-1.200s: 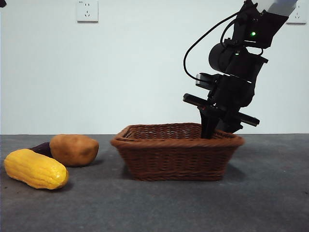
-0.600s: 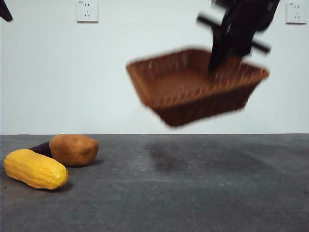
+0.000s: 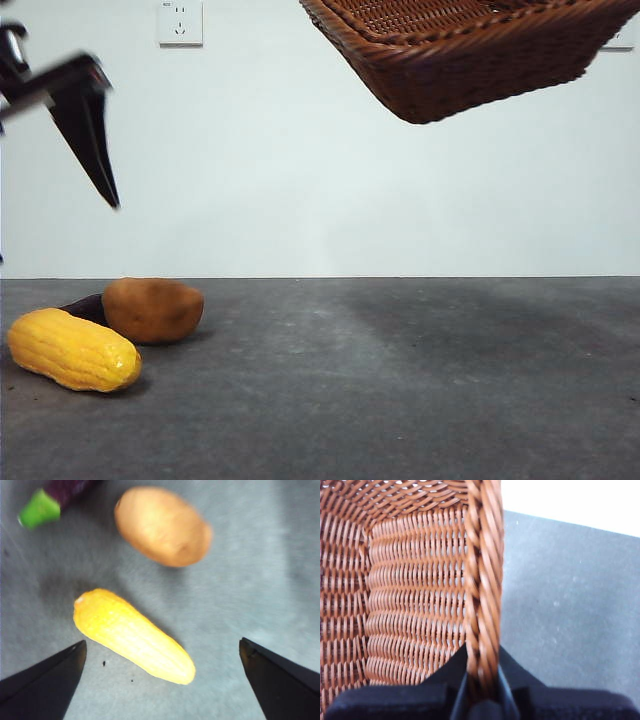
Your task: Help me put the vegetables on the table into the basket
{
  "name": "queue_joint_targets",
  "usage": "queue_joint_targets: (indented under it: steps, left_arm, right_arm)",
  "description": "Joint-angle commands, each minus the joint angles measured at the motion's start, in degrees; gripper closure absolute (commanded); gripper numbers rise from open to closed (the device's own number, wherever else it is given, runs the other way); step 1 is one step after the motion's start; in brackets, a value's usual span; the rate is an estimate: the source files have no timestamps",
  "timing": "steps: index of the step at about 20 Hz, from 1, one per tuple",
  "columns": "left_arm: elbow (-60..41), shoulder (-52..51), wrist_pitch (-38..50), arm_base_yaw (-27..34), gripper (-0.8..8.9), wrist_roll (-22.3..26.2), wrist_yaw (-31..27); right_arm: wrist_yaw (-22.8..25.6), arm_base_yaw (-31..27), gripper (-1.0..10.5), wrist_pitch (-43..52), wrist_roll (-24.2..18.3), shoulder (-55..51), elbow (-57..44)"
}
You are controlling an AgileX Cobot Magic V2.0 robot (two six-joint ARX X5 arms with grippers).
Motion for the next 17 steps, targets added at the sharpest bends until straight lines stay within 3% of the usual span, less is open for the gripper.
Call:
queue_joint_targets:
  steps: [1,13,14,17]
  left_arm:
    - [0.02,3.91,0.17,-1.68,2.2,-5.27,-3.15]
    - [0.02,14.12,2.95,-4.35,2.23,-16.87,-7.43]
    - [0.02,14.23,3.21,-4.35,2.68,-17.18,-7.43]
    - [0.02,14.23,4.48,-4.35,5.97,-17.29,-7.56]
  right_arm:
    - [-1.9,0.15,9.6,-0.11,-0.5,-0.61,0.33]
    - [-5.6,0.15,9.6,-1.7,-1.9,-0.66,0.33]
    - [-5.97,0.17,9.6,-1.84,-1.92,-0.66,0.33]
    - [-6.45,0.17,9.6,-2.14,-2.12,-0.66,0.33]
